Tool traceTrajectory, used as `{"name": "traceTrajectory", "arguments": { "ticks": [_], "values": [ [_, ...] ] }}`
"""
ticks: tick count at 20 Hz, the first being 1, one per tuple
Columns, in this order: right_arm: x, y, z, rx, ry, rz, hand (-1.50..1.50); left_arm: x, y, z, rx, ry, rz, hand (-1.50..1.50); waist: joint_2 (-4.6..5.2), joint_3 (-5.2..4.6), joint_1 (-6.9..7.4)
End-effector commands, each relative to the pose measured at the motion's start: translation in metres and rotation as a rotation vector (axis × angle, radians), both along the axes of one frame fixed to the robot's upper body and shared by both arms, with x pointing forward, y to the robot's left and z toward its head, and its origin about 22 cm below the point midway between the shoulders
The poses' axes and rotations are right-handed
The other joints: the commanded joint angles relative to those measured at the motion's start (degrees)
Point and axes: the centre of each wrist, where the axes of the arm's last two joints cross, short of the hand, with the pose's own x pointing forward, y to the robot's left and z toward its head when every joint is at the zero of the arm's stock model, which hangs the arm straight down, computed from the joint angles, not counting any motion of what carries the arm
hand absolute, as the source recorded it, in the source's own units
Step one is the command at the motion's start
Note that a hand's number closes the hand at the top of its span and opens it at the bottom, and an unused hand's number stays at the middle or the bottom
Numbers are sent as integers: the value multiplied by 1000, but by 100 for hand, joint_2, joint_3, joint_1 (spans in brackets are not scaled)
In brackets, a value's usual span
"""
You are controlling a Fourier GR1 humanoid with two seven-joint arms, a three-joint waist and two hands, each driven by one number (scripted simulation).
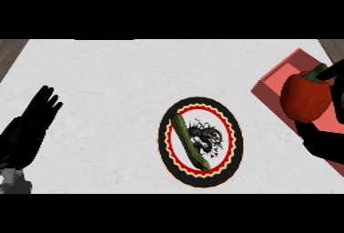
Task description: Pick the bell pepper from the plate and place it in the cardboard box
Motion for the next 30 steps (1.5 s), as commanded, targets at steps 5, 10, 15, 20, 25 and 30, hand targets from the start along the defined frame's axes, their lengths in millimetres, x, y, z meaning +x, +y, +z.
{"name": "traceTrajectory", "arguments": {
  "ticks": [5,10,15,20,25,30],
  "values": [
    [24,-65,17,-43,33,-113,150,6,-17,2,-13,3,10,0,18,7,-3],
    [51,-97,14,-33,28,-105,150,10,3,-11,1,16,2,0,25,5,21],
    [85,-117,-15,-23,25,-91,150,-3,5,0,8,-2,-7,0,27,6,77],
    [93,-128,-59,-11,62,-79,150,9,-6,-5,-10,-10,-2,0,23,5,36],
    [107,-171,-107,72,212,-87,150,8,-5,-8,-1,-10,4,0,42,8,58],
    [109,-182,-136,141,368,-200,-150,-4,10,8,15,-1,-9,0,24,7,72]
  ]
}}
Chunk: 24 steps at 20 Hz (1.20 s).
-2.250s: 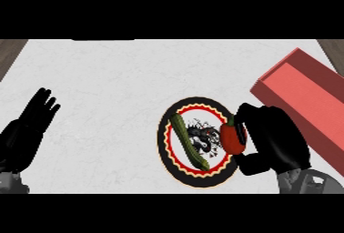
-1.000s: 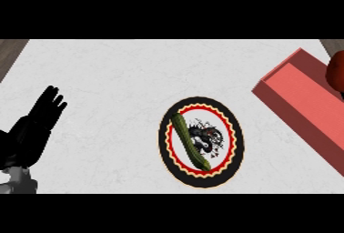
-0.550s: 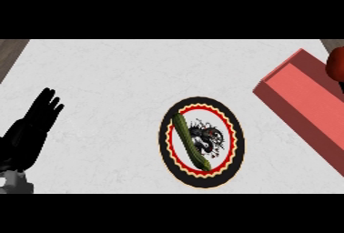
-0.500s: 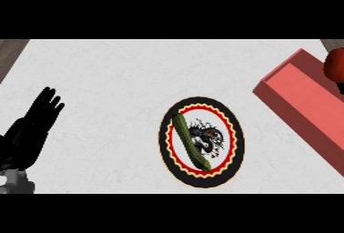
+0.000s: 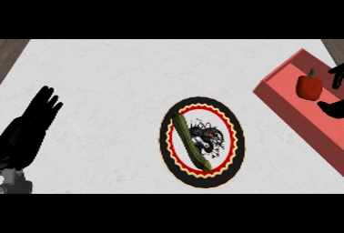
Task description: Pick the bell pepper from the plate and place it in the cardboard box
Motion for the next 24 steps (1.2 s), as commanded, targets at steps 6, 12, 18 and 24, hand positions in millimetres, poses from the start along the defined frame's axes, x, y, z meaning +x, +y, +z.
{"name": "traceTrajectory", "arguments": {
  "ticks": [6,12,18,24],
  "values": [
    [6,-11,-38,124,-9,92,-150,-5,-2,-7,-1,7,1,0,-10,-2,-14],
    [-4,-32,-13,462,-344,-5,-150,-7,-2,-18,-9,12,6,0,-24,-2,-93],
    [-30,-60,-10,635,-451,-72,-150,4,13,6,13,0,13,0,-29,-4,-103],
    [-75,-139,36,703,-515,-126,-150,1,-4,3,-20,13,7,0,-28,-4,-110]
  ]
}}
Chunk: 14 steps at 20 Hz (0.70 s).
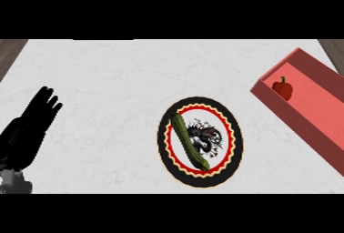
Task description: Pick the bell pepper from the plate and place it in the cardboard box
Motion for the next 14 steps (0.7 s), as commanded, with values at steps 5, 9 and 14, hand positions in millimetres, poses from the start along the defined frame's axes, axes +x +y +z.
{"name": "traceTrajectory", "arguments": {
  "ticks": [5,9,14],
  "values": [
    [-47,-70,2,66,-39,25,-150,-21,-1,-5,12,-12,-5,0,8,-1,53],
    [-58,-90,13,60,-35,43,-150,-14,-8,-7,15,-8,-11,0,12,-2,52],
    [-74,-114,-3,40,-29,45,-150,2,-9,-21,-2,-6,-16,0,21,0,49]
  ]
}}
